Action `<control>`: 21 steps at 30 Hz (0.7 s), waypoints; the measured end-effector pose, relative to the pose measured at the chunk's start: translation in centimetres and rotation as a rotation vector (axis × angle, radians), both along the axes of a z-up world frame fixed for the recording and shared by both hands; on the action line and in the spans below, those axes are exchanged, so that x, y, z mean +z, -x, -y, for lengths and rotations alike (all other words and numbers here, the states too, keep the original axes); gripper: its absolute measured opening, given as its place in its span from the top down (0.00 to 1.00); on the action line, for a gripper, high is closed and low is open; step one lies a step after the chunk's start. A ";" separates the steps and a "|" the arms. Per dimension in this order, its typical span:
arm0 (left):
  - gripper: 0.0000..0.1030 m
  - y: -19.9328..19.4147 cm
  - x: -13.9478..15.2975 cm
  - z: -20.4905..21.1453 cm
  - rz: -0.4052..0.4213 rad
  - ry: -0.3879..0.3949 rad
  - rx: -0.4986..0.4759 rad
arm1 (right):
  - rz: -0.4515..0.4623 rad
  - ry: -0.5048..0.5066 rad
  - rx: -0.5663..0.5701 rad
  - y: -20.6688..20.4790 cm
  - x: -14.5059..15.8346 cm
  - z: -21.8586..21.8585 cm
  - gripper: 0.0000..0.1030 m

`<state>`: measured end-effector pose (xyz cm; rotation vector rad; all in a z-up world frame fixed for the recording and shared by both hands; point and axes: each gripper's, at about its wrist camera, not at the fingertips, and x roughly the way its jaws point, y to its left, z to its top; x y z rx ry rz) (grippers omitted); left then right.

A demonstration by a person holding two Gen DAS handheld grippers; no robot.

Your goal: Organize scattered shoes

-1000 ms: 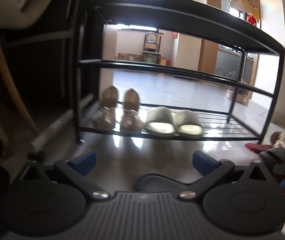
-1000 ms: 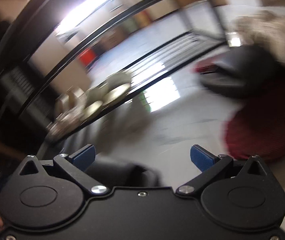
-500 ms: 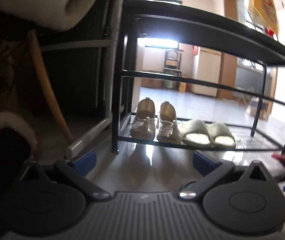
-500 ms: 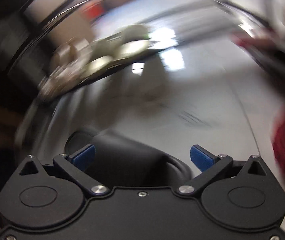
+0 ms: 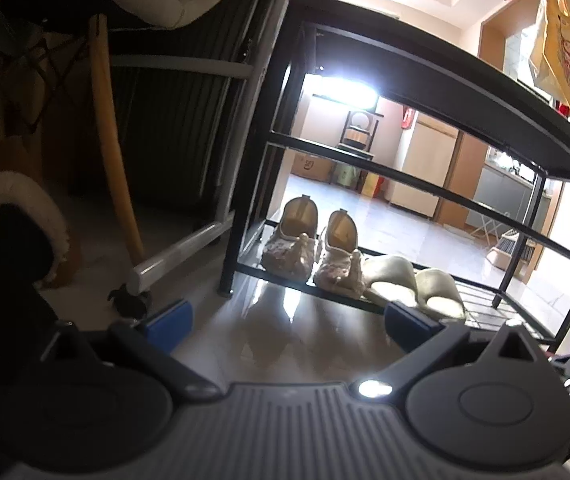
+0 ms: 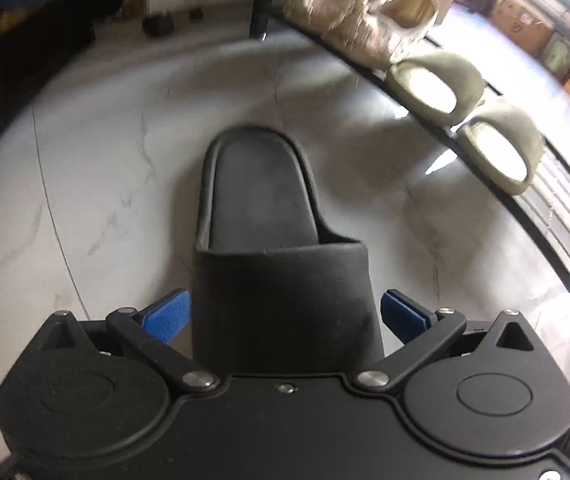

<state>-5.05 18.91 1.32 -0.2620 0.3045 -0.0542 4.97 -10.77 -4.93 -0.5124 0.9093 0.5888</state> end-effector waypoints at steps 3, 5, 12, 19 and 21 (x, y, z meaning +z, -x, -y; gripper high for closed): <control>0.01 -0.1 -0.2 0.0 -0.001 0.011 -0.001 | -0.045 0.021 0.012 -1.0 -0.7 0.2 0.00; 0.01 -0.2 -0.3 0.0 -0.004 0.016 0.000 | -0.065 0.015 0.027 -1.4 -0.7 0.3 0.00; 0.01 -0.3 -0.6 0.0 -0.013 0.022 0.004 | -0.104 0.003 -0.026 -2.5 -1.0 -0.1 0.00; 0.01 -0.3 -0.6 -0.2 -0.014 0.039 0.012 | -0.124 -0.016 -0.373 -2.4 -0.8 -2.4 0.00; 0.01 -0.3 -0.6 -0.2 -0.014 0.042 0.014 | -0.136 -0.026 -0.482 -2.2 -0.7 -2.9 0.00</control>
